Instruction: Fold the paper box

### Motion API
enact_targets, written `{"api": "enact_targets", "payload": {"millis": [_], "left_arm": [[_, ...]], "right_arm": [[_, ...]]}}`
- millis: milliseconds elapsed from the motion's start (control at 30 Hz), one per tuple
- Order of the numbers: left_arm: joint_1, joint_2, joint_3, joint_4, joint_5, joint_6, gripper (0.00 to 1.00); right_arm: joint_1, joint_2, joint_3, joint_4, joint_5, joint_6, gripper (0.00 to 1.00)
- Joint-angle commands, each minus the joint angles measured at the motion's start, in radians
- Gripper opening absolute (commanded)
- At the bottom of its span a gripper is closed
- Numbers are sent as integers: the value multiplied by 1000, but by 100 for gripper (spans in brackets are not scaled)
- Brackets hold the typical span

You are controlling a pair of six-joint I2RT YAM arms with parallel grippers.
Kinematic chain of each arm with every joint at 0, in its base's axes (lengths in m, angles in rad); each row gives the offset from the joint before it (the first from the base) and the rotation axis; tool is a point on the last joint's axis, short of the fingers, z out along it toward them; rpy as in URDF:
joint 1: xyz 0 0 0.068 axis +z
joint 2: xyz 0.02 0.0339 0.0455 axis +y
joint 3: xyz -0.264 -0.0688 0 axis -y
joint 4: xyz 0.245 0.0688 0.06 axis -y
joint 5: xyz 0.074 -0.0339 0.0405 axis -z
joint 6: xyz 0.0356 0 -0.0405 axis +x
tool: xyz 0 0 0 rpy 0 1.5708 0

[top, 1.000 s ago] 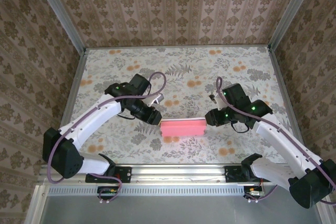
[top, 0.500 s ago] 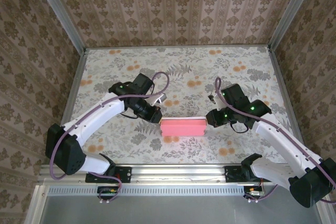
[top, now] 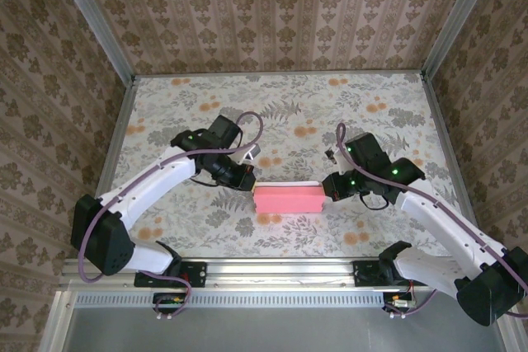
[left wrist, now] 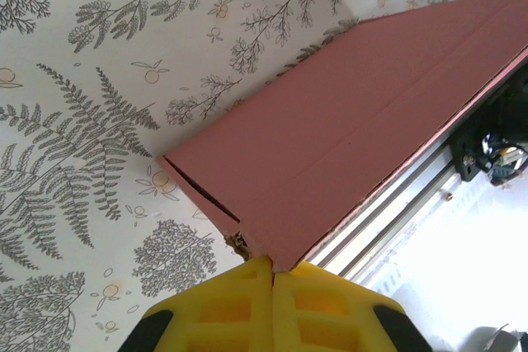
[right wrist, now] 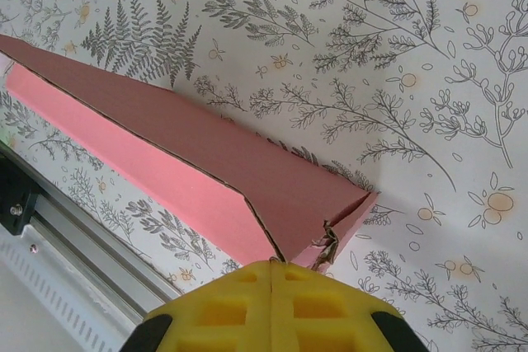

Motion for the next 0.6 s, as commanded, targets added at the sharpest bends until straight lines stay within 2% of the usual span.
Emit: {"api": "enact_targets", "payload": {"millis": [0, 200, 567], "left_arm": [[-7, -22, -46, 40, 22, -54, 4], [-12, -44, -82, 54, 3, -56, 5], [-23, -34, -84, 27, -53, -33, 5]], "right_arm": [[14, -19, -27, 34, -18, 30, 4], [18, -27, -51, 45, 1, 51, 4], [23, -54, -31, -33, 121, 40, 4]]}}
